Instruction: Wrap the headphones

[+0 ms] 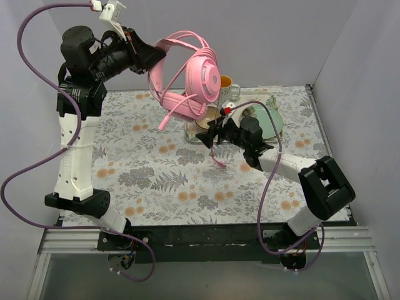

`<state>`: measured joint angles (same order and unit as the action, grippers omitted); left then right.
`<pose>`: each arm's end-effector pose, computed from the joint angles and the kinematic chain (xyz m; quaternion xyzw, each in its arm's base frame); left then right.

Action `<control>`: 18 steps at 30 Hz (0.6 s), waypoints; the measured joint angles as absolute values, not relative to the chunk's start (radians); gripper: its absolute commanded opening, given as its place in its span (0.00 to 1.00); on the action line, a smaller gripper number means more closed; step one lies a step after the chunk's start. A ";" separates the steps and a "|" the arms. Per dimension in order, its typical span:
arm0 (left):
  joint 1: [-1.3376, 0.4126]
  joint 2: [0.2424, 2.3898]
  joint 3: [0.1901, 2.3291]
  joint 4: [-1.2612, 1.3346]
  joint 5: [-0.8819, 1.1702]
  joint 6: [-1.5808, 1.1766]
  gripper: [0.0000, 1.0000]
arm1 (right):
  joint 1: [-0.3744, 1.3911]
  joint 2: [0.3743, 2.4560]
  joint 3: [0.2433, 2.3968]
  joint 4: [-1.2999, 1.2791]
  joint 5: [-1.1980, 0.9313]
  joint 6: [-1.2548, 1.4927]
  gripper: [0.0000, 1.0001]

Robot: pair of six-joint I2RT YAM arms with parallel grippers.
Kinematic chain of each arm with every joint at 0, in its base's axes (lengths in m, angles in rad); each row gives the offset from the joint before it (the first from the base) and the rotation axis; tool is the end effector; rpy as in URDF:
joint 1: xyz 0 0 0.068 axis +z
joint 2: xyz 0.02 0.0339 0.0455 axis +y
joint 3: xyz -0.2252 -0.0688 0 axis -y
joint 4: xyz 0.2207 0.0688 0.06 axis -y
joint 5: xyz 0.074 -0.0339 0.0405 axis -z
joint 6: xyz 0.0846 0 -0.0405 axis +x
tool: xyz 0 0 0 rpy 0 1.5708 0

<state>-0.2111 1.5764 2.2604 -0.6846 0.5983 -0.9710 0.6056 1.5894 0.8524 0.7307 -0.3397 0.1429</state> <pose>0.2817 -0.1091 0.5246 -0.0572 0.7050 -0.5495 0.4447 0.2978 0.2405 0.2338 -0.2763 0.6532 0.3656 0.6028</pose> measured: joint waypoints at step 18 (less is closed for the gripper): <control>-0.211 1.570 2.324 -0.665 0.603 -0.976 0.00 | 0.585 1.564 0.622 0.867 -0.348 0.148 0.77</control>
